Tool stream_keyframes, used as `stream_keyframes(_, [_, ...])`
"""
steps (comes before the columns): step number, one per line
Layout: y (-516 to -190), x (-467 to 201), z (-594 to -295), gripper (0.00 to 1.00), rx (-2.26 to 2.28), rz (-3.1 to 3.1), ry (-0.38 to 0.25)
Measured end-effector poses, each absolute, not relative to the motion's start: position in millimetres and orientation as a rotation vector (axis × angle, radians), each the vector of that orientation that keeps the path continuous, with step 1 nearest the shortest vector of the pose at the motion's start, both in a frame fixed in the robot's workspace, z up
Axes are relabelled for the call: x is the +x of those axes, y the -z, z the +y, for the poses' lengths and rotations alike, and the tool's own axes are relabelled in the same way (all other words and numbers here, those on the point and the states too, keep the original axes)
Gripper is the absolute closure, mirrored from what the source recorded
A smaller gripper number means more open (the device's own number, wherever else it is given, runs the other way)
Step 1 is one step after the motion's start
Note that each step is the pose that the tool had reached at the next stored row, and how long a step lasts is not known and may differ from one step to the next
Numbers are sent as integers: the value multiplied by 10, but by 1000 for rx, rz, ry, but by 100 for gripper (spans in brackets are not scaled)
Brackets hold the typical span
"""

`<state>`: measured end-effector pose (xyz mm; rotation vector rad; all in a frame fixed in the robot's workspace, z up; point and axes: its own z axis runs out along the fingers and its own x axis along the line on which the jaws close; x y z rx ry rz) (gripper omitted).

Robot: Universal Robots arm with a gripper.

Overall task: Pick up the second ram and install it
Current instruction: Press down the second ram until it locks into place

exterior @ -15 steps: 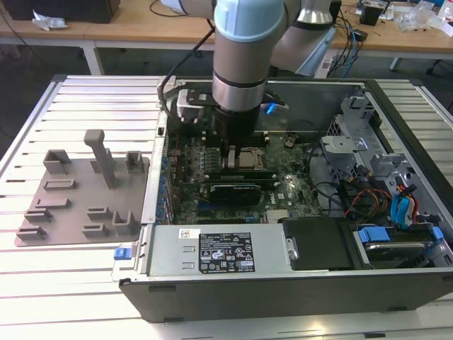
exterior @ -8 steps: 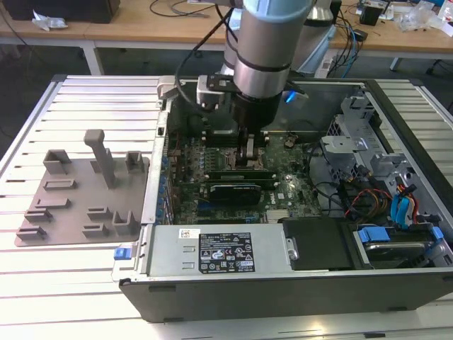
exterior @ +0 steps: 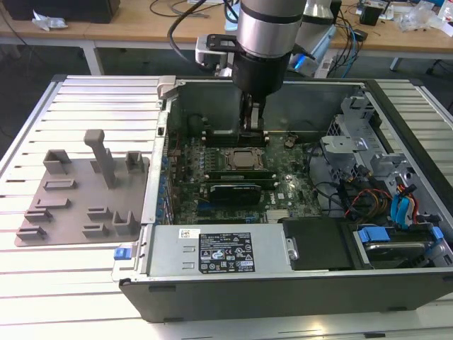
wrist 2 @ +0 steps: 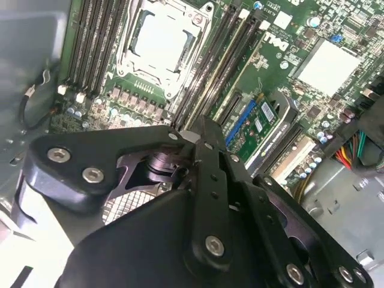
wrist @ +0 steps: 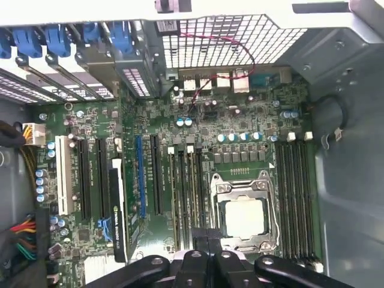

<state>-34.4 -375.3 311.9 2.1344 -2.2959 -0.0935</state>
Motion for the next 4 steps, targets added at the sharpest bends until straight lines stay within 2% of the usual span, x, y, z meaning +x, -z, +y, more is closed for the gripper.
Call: stream_keyframes(4, [-3121, -344, -3753, 89, 2134, -2296, 94])
